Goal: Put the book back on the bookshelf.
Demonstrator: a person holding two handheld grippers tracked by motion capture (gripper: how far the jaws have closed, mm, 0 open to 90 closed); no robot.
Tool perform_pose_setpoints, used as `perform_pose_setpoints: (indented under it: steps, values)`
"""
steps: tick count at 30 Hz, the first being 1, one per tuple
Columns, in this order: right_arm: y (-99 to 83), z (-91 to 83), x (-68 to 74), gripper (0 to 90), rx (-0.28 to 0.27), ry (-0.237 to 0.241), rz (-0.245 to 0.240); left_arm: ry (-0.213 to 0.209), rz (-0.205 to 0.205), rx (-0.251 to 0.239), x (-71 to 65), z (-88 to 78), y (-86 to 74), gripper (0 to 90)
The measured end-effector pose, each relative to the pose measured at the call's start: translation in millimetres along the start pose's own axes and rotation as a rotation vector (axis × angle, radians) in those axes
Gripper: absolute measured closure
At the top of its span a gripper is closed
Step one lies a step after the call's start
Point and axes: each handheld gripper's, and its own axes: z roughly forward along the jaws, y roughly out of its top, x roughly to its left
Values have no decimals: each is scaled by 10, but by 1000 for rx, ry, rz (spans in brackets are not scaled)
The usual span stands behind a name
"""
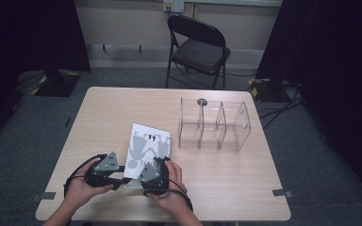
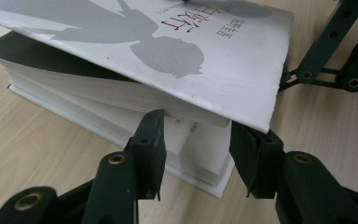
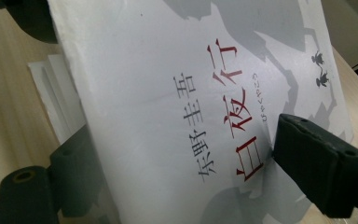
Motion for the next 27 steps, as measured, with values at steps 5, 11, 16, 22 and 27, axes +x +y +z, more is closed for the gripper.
perform_pose_setpoints:
  steps: [5,11,16,22,27]
  values:
    - [63,-67,-24,360,5,-27,-43,30,10,-81,39,-18,24,463]
    - [144,-197,-147,454,29,-16,-21,61,68,61,242,69,-214,216]
    - [272,-355,-361,540,27,-32,6,76,100,97,321,123,-310,185]
    - [439,-464,-575,584,46,-27,45,96,96,78,284,237,-301,154]
    - [577,-555,-631,593,51,7,63,151,80,30,339,338,-255,156]
